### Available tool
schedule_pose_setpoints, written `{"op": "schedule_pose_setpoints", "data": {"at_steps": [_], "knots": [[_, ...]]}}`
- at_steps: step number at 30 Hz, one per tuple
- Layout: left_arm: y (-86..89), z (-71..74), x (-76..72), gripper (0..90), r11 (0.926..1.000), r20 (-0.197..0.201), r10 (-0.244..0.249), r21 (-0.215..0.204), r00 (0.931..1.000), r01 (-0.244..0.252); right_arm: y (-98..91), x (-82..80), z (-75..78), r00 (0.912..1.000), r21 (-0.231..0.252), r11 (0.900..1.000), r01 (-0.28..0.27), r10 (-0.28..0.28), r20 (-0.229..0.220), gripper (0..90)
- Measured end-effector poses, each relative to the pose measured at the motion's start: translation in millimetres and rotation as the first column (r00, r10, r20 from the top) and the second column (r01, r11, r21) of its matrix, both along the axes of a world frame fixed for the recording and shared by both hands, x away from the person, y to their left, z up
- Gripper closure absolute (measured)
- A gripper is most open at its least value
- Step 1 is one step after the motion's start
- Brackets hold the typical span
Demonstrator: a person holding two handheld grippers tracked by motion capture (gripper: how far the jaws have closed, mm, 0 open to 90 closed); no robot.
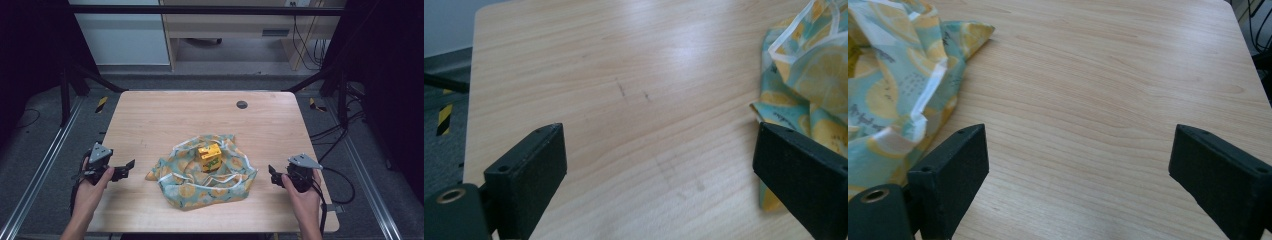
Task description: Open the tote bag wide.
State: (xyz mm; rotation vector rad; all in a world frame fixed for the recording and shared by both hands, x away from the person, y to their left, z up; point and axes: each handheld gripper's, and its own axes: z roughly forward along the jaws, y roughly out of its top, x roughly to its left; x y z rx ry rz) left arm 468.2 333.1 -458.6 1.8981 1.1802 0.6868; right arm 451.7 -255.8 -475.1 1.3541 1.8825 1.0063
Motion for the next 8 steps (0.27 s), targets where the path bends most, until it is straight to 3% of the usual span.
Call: {"op": "schedule_pose_setpoints", "data": {"at_steps": [5, 8], "knots": [[3.4, 1.0, -16.3, 6.8, 0.9995, 0.026, 0.022, 0.020, 0.9994, -0.022, -6.7, 0.9, -7.4, 0.9992, 0.004, 0.9994, 0.034, -0.033, -0.024, 9.3], [4.5, -0.4, -14.5, 6.8, 0.9992, 0.038, 0.033, 0.019, 0.9987, -0.034, -9.2, 0.5, -9.2, 0.9990, 0.012, 0.9990, 0.043, -0.043, -0.013, 8.9]]}}
